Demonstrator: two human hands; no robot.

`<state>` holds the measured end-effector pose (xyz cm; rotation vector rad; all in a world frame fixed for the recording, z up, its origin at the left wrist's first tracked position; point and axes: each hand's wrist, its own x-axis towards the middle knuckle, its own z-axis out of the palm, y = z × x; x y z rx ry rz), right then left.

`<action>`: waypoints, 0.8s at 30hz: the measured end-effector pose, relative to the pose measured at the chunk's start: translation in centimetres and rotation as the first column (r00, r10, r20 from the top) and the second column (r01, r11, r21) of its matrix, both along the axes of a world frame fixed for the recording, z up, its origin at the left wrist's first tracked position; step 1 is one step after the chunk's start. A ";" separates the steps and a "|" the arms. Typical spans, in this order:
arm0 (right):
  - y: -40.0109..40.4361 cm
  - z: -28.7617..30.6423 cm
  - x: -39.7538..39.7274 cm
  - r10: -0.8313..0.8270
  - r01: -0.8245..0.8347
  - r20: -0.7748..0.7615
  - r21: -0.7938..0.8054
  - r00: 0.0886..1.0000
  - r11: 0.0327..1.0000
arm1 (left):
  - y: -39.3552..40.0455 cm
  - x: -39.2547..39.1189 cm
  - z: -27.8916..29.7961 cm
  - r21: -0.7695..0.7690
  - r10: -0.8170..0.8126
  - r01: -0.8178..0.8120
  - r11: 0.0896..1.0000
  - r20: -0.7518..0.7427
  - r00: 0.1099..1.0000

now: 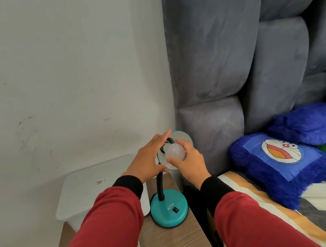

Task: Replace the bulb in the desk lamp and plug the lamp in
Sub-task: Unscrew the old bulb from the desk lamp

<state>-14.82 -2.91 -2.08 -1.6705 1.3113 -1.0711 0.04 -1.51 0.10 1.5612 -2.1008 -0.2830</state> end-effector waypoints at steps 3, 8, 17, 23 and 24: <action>0.0 -0.1 0.3 -0.020 0.019 -0.025 -0.020 1.000 1.000 | 0.1 0.0 0.2 0.006 -0.001 0.001 1.000 -0.003 1.000; -0.2 0.2 0.0 -0.032 0.027 -0.083 -0.067 0.996 0.997 | 0.3 -0.2 0.4 0.021 0.006 -0.006 1.000 -0.006 1.000; 0.3 0.0 -0.2 0.059 -0.061 0.073 0.032 0.996 0.998 | 0.2 0.0 0.2 0.016 -0.002 0.002 1.000 -0.025 1.000; 0.1 -0.1 -0.3 0.027 -0.029 0.069 0.023 0.997 0.999 | 0.1 -0.1 0.1 0.008 -0.002 0.002 1.000 -0.006 1.000; -0.1 -0.1 -0.4 0.027 -0.029 0.059 0.028 0.998 0.999 | 0.0 -0.1 0.1 0.009 0.001 -0.001 1.000 -0.007 1.000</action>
